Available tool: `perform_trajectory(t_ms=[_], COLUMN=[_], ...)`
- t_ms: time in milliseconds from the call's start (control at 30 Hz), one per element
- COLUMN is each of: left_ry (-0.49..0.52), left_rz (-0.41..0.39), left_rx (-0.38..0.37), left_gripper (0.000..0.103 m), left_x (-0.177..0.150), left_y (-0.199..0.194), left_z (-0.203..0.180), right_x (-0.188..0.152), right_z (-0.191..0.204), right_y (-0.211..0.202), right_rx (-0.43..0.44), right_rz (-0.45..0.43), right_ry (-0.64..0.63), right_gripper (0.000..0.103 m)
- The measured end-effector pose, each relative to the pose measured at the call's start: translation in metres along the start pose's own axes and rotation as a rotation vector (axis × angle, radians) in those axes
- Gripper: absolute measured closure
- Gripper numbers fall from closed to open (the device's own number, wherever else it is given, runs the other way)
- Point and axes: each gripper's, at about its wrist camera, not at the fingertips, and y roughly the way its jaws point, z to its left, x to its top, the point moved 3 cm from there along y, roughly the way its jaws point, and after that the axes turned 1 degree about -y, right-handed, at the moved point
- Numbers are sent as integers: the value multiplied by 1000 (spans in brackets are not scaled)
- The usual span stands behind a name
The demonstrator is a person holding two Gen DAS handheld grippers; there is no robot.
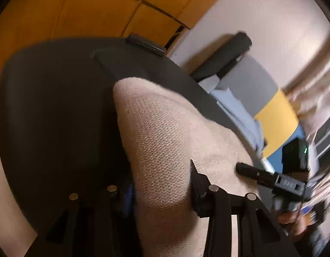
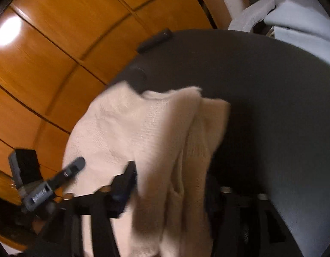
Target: Fold clothes
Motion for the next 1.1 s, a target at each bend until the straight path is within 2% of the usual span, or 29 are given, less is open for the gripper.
perform_trajectory(t_ms=[33, 100, 200, 233, 300, 400, 467, 500, 567, 633, 733, 833, 900, 967, 1033, 1100], left_ry=[-4, 10, 48, 67, 105, 214, 253, 271, 236, 284, 302, 266, 228, 249, 269, 272], left_rz=[-1, -13, -88, -123, -190, -236, -177, -144, -11, -48, -63, -79, -96, -154, -181, -199], left_rx=[-6, 31, 111, 139, 155, 90, 85, 85, 148, 202, 252, 297, 338, 457, 539, 587], left_gripper=[57, 53, 52, 52, 52, 51, 51, 51, 53, 52, 52, 52, 52, 51, 49, 49], left_x=[-2, -3, 1, 2, 5, 11, 14, 16, 13, 10, 9, 11, 13, 7, -6, -16], left_y=[-2, -12, -35, -43, -58, -66, -42, -29, 10, 20, 22, 5, -12, -34, -59, -80], left_z=[1, 1, -2, -5, -19, -40, -51, -57, -50, -51, -57, -62, -68, -78, -84, -89], right_x=[0, 0, -2, -5, -7, -19, -36, -51, -61, -65, -68, -78, -73, -78, -84, -89], right_z=[-1, 4, 29, 42, 69, 96, 107, 116, 102, 97, 97, 104, 111, 116, 128, 139], right_y=[-2, -20, -55, -65, -65, -47, -27, -13, 4, 7, 7, 11, 11, -14, -45, -70], right_rx=[-25, -99, -119, -97, -35, 16, 7, -8, -70, -77, -66, -73, -101, -133, -169, -179], right_rz=[-10, -57, -129, -134, -121, -58, -1, 32, 79, 30, 2, -17, -5, -12, -62, -107], right_ry=[-16, -83, -224, -263, -369, -484, -521, -510, -489, -484, -447, -462, -476, -469, -451, -424], right_gripper=[37, 36, 36, 36, 34, 31, 31, 31, 30, 30, 27, 17, 14, 0, 0, 0])
